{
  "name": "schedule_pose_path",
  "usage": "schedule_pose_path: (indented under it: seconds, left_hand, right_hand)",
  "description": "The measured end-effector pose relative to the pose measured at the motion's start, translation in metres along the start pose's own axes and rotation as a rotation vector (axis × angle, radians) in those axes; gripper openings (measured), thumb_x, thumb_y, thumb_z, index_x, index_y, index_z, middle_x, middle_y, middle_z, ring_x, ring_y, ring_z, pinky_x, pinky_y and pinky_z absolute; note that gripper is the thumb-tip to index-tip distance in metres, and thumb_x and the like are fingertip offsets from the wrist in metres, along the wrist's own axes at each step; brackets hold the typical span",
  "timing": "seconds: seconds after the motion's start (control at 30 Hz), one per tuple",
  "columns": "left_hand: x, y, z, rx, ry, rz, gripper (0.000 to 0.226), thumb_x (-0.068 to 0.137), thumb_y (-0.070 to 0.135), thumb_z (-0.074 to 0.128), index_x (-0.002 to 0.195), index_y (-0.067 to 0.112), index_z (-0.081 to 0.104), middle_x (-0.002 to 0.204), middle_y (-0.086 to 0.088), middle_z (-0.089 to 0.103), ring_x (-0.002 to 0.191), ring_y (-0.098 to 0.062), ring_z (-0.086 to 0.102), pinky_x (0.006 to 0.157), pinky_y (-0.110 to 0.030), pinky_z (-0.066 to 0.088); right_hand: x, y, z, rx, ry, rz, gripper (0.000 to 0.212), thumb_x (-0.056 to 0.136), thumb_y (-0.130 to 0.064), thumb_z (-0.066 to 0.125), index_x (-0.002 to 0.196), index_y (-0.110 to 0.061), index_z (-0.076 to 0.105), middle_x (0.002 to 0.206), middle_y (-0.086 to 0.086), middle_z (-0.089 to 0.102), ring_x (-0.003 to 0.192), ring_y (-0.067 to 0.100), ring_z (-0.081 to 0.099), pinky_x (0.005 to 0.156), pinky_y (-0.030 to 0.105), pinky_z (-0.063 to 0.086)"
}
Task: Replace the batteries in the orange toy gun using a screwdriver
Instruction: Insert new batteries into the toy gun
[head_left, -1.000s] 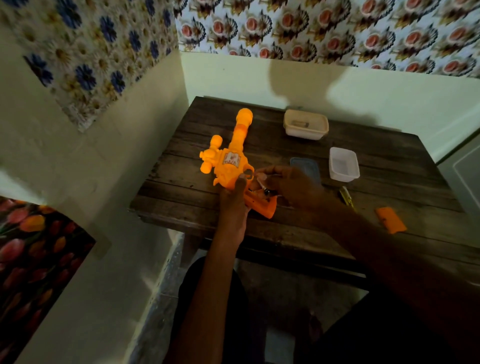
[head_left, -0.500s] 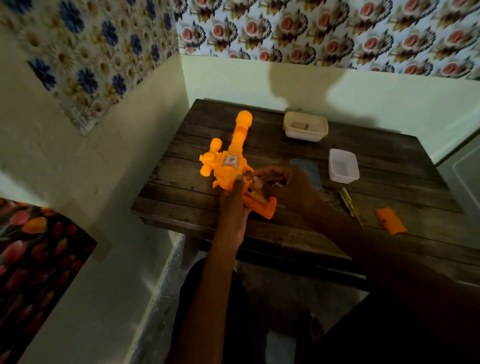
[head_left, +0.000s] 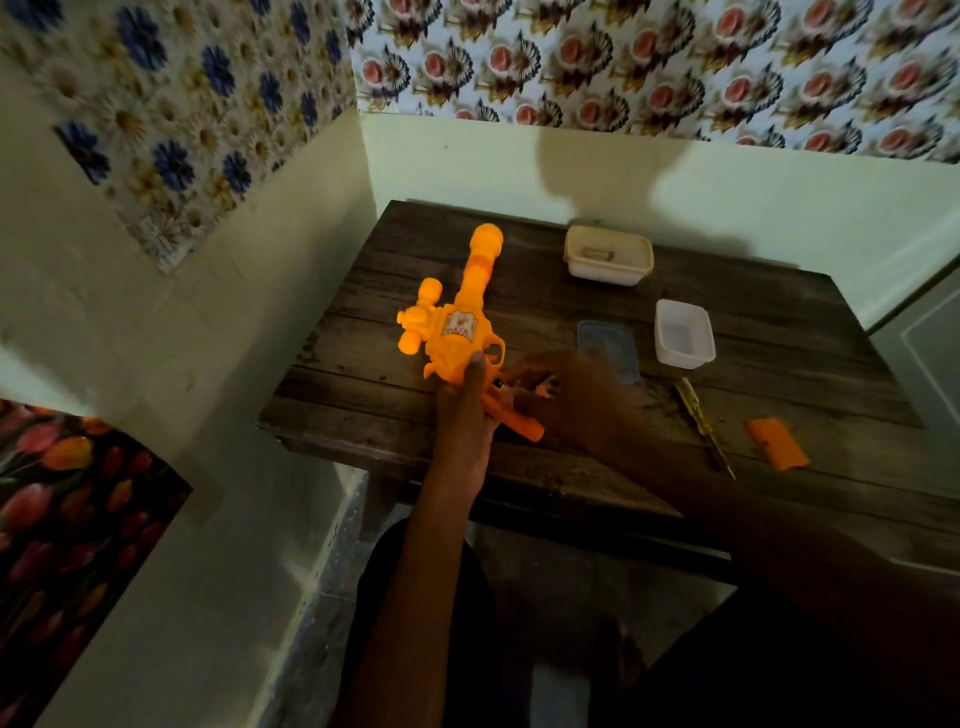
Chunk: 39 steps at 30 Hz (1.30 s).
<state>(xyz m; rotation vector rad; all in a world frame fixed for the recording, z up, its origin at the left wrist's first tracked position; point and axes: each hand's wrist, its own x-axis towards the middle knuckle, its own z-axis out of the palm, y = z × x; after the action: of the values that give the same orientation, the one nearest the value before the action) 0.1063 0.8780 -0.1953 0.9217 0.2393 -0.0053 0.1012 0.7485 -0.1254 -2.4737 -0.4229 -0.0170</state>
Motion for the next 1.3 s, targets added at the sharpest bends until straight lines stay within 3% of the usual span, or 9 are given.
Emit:
schedule_pose_path:
  seconds: [0.27, 0.37, 0.57, 0.77, 0.9, 1.0, 1.17, 1.23, 1.3]
  left_hand:
    - [0.0, 0.001, -0.003, 0.024, -0.045, -0.005, 0.018, 0.099, 0.022, 0.048, 0.111, 0.017, 0.061, 0.091, -0.004, 0.071, 0.079, -0.015, 0.069, 0.072, -0.032, 0.055]
    - [-0.001, 0.003, -0.002, 0.05, -0.057, -0.007, 0.02, 0.099, 0.024, 0.047, 0.111, 0.015, 0.06, 0.093, -0.008, 0.071, 0.081, -0.019, 0.069, 0.072, -0.033, 0.056]
    - [-0.003, 0.003, -0.001, 0.064, -0.022, -0.003, 0.04, 0.098, 0.031, 0.049, 0.13, 0.007, 0.051, 0.111, -0.026, 0.063, 0.096, -0.034, 0.064, 0.084, -0.047, 0.052]
    - [-0.001, 0.003, 0.001, 0.046, -0.008, -0.001, 0.034, 0.099, 0.025, 0.047, 0.129, 0.009, 0.052, 0.095, -0.008, 0.071, 0.088, -0.025, 0.068, 0.071, -0.036, 0.057]
    - [0.0, 0.0, 0.002, 0.034, -0.002, 0.01, 0.04, 0.099, 0.018, 0.049, 0.138, 0.01, 0.045, 0.111, -0.01, 0.066, 0.093, -0.018, 0.068, 0.078, -0.038, 0.058]
    - [0.0, 0.0, 0.003, 0.007, -0.013, 0.006, 0.041, 0.099, 0.016, 0.047, 0.139, 0.009, 0.044, 0.111, -0.01, 0.066, 0.088, -0.013, 0.069, 0.086, -0.042, 0.054]
    - [0.003, 0.002, -0.001, -0.018, 0.023, -0.018, 0.035, 0.098, 0.019, 0.05, 0.132, 0.01, 0.051, 0.112, -0.011, 0.065, 0.102, -0.025, 0.062, 0.092, -0.047, 0.051]
    - [0.002, 0.001, 0.0, -0.006, 0.019, -0.029, 0.033, 0.098, 0.019, 0.05, 0.131, 0.011, 0.052, 0.114, -0.009, 0.067, 0.102, -0.023, 0.064, 0.088, -0.041, 0.053]
    - [0.002, 0.0, -0.001, -0.01, 0.038, -0.045, 0.04, 0.098, 0.021, 0.05, 0.138, 0.013, 0.046, 0.127, -0.013, 0.062, 0.112, -0.029, 0.061, 0.09, -0.041, 0.052]
  right_hand:
    - [-0.009, 0.003, 0.025, -0.17, 0.103, -0.163, 0.023, 0.09, -0.033, 0.057, 0.094, -0.015, 0.073, 0.094, 0.005, 0.066, 0.077, 0.022, 0.063, 0.064, 0.042, 0.052]
    - [-0.015, 0.008, 0.022, -0.19, 0.048, -0.218, 0.032, 0.09, -0.034, 0.048, 0.107, -0.02, 0.07, 0.105, 0.006, 0.063, 0.078, 0.023, 0.063, 0.062, 0.041, 0.052]
    - [-0.025, 0.014, 0.0, -0.174, -0.126, -0.23, 0.043, 0.084, -0.045, 0.061, 0.123, -0.027, 0.063, 0.117, 0.004, 0.059, 0.091, 0.019, 0.061, 0.071, 0.032, 0.048]
    - [0.007, 0.008, 0.0, -0.026, -0.062, 0.031, 0.017, 0.075, -0.012, 0.077, 0.089, -0.021, 0.075, 0.095, -0.006, 0.071, 0.089, 0.011, 0.064, 0.083, 0.031, 0.052]
    - [0.029, -0.003, 0.009, -0.043, -0.015, 0.124, 0.022, 0.074, -0.015, 0.073, 0.06, -0.029, 0.062, 0.07, -0.013, 0.06, 0.073, 0.005, 0.056, 0.066, 0.027, 0.047]
    - [0.036, -0.012, 0.013, -0.042, 0.008, 0.086, 0.02, 0.069, -0.022, 0.077, 0.06, -0.027, 0.059, 0.073, -0.009, 0.063, 0.079, 0.011, 0.062, 0.068, 0.03, 0.05]
    - [0.023, -0.018, 0.01, -0.135, 0.141, 0.028, 0.02, 0.078, -0.038, 0.069, 0.07, -0.024, 0.059, 0.067, -0.01, 0.058, 0.062, 0.005, 0.054, 0.056, 0.026, 0.047]
    - [0.02, -0.015, 0.008, -0.003, 0.122, 0.151, 0.022, 0.088, -0.033, 0.062, 0.069, -0.023, 0.058, 0.065, -0.014, 0.052, 0.06, 0.0, 0.05, 0.058, 0.016, 0.042]
    - [0.017, -0.011, -0.002, 0.343, 0.013, 0.415, 0.019, 0.096, -0.03, 0.051, 0.078, -0.026, 0.054, 0.073, -0.009, 0.053, 0.067, 0.002, 0.052, 0.061, 0.019, 0.042]
